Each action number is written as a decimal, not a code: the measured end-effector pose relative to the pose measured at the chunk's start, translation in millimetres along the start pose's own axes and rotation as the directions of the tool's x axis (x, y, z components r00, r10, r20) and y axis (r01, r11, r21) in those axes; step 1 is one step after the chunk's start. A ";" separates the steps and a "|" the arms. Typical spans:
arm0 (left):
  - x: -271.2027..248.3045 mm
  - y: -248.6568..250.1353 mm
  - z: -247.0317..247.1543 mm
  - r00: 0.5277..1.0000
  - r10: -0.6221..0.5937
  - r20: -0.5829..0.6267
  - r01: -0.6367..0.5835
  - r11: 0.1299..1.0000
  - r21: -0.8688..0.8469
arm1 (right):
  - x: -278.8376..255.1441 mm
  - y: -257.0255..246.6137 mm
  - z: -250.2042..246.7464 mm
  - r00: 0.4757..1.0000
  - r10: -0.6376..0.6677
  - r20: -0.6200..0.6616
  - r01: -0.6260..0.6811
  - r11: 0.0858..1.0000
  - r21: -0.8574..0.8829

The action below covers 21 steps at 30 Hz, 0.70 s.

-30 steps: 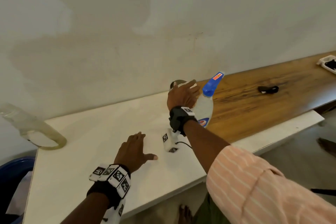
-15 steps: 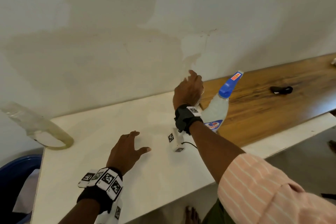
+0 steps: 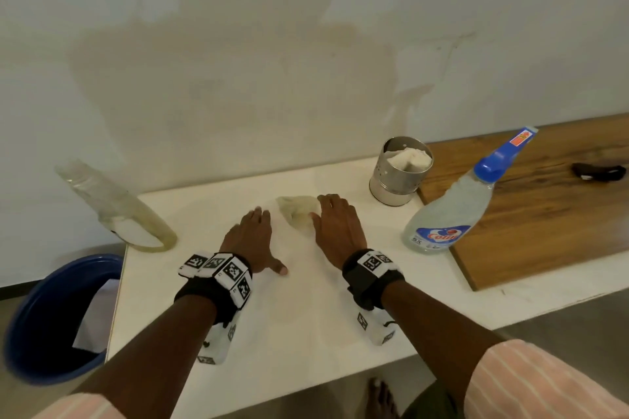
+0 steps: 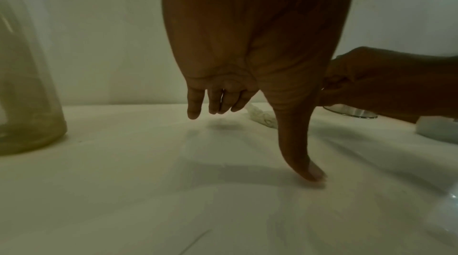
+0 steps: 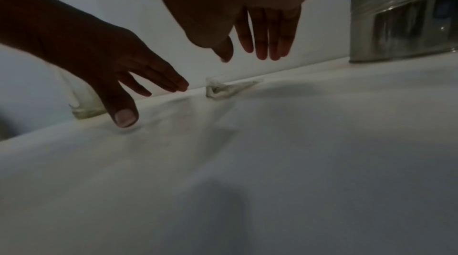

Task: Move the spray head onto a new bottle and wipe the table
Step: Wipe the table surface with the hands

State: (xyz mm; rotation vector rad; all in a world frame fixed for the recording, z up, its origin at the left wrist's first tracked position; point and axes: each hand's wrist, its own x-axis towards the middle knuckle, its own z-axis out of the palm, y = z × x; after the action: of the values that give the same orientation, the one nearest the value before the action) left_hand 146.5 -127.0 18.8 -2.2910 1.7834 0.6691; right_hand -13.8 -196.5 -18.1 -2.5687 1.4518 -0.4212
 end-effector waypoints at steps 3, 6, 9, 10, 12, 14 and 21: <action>6.4 1.1 -0.8 1.000 -0.020 -0.001 0.020 0.997 0.080 | 9.0 -2.5 10.1 0.967 -0.071 0.246 0.063 0.997 0.040; 12.7 1.6 -2.5 0.999 -0.029 0.032 0.026 0.995 0.096 | 16.7 -14.7 23.4 0.869 -0.189 0.458 0.184 0.981 0.056; 18.4 3.4 -5.7 0.997 -0.039 0.065 0.032 0.993 0.112 | 30.7 -4.6 31.9 0.886 -0.098 0.453 0.136 0.989 -0.053; 19.7 3.6 -6.4 0.997 -0.041 0.072 0.033 0.993 0.113 | 38.1 1.7 30.8 0.905 -0.009 0.426 0.043 0.997 -0.070; 21.6 5.4 -9.7 0.997 -0.037 0.072 0.029 0.993 0.114 | 52.5 13.9 28.2 0.912 0.198 0.358 -0.176 0.980 -0.094; 21.9 7.8 -13.7 0.996 -0.037 0.076 0.027 0.992 0.126 | 63.5 12.6 28.2 0.905 0.270 0.330 -0.259 0.963 -0.077; 21.8 12.0 -17.7 0.995 -0.053 0.083 0.041 0.990 0.136 | 84.0 -14.1 46.2 0.896 -0.046 0.441 -0.009 0.992 0.123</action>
State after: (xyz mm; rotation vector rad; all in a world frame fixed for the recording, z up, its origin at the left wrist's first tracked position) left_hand 143.5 -156.4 26.6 -2.1753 1.6773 0.6105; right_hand 53.6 -261.1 -44.3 -2.3719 1.1955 0.0765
